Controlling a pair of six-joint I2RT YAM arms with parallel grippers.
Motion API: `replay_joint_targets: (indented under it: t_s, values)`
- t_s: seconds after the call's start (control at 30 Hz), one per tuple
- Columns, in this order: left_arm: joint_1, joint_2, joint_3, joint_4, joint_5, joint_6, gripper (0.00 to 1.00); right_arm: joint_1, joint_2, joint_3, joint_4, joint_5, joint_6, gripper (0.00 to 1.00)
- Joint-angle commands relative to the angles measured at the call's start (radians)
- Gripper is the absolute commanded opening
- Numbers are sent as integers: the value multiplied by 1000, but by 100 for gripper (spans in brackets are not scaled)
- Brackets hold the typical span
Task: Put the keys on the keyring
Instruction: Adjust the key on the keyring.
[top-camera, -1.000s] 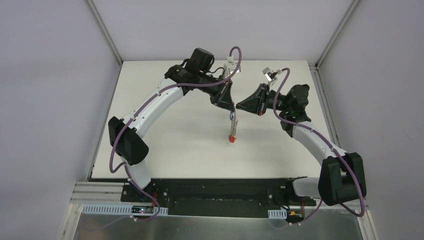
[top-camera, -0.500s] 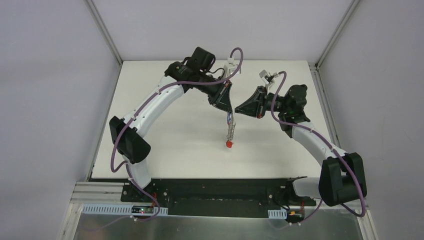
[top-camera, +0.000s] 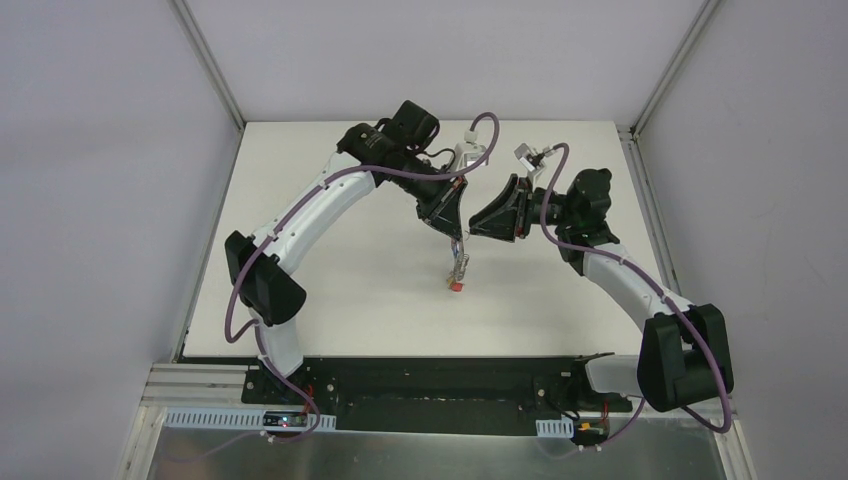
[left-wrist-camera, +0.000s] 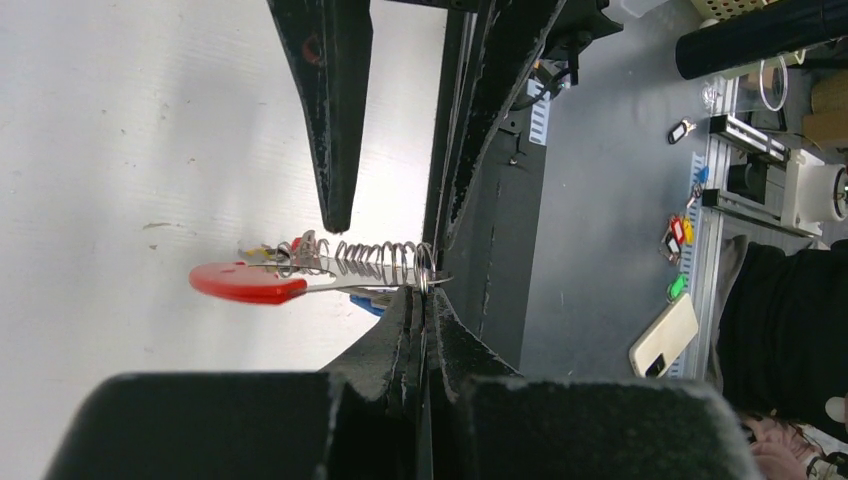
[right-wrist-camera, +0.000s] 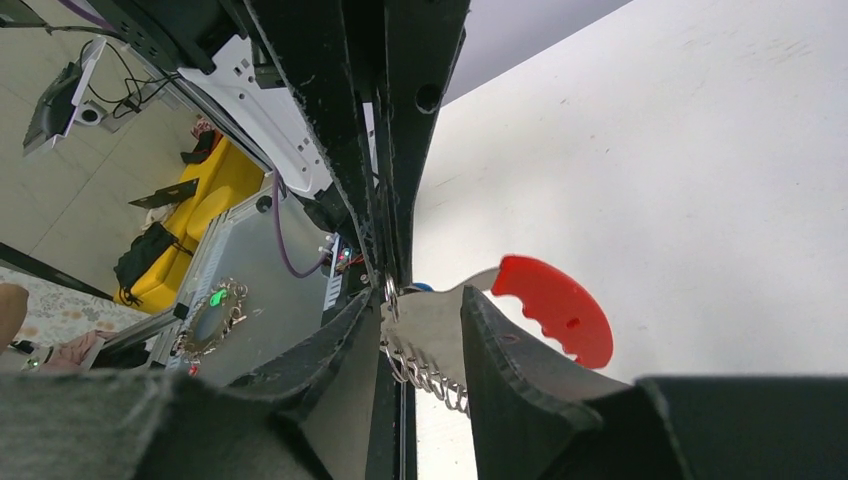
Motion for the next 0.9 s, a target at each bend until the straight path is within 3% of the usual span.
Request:
replay_joint_targets:
  t_s: [0.0, 0.5, 0.7, 0.87]
  values:
    - [-15, 7, 58, -40, 42, 36, 0, 17, 9, 25, 16, -42, -21, 38]
    - [-18, 25, 73, -54, 34, 41, 0, 56, 26, 39, -12, -70, -43, 26]
    - [-21, 29, 66, -60, 37, 48, 0, 66, 35, 43, -19, -68, -43, 15]
    - [-23, 34, 64, -61, 31, 53, 0, 72, 34, 48, -23, -65, -40, 0]
